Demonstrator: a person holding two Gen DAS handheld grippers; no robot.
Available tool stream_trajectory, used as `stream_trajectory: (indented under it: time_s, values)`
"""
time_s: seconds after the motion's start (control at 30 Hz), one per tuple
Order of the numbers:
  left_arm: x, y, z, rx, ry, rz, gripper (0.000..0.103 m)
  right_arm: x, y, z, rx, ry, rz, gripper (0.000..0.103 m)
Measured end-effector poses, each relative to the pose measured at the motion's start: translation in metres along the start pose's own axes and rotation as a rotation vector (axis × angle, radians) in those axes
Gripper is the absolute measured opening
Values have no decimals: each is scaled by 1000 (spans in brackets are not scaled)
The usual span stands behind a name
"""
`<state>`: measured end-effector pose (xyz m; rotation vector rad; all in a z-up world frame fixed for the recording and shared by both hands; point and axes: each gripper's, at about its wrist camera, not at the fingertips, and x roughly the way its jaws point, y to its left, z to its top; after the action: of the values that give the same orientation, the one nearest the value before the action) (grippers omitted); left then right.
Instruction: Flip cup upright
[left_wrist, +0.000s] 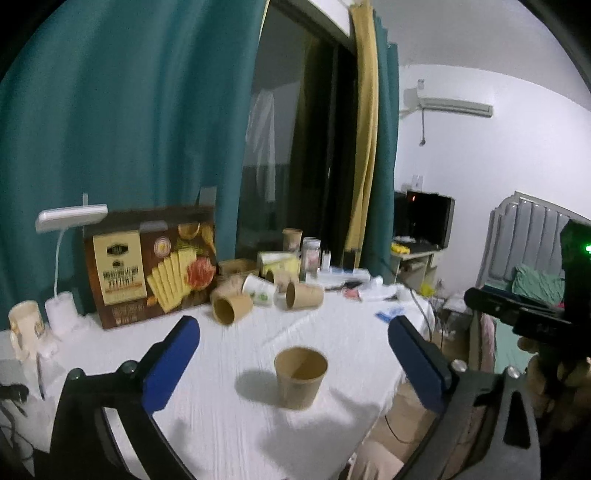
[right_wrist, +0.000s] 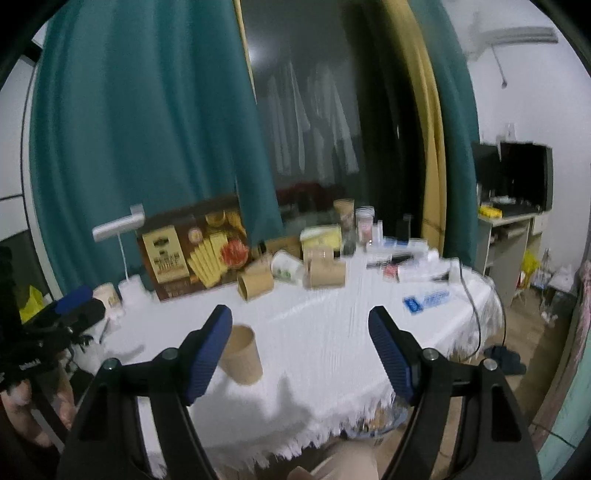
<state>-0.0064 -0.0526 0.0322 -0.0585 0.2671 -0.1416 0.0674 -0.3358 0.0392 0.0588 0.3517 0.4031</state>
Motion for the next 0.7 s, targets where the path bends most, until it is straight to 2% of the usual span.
stream_trajectory:
  time_s: [0.13, 0.3, 0.37, 0.43, 0.7]
  values:
    - [-11, -7, 9, 33, -49, 13, 103, -19, 6, 11, -1, -56, 15, 78]
    - [-17, -3, 14, 26, -68, 48, 103, -34, 22, 18, -38, -104, 44, 81]
    - [-16, 0, 14, 40, -64, 128, 103, -35, 31, 19, -65, -111, 42, 81]
    - [-15, 3, 14, 55, -57, 172, 103, -33, 37, 17, -85, -106, 36, 81]
    - [-21, 18, 9, 51, -62, 158, 103, -15, 54, 11, -111, -70, 21, 81]
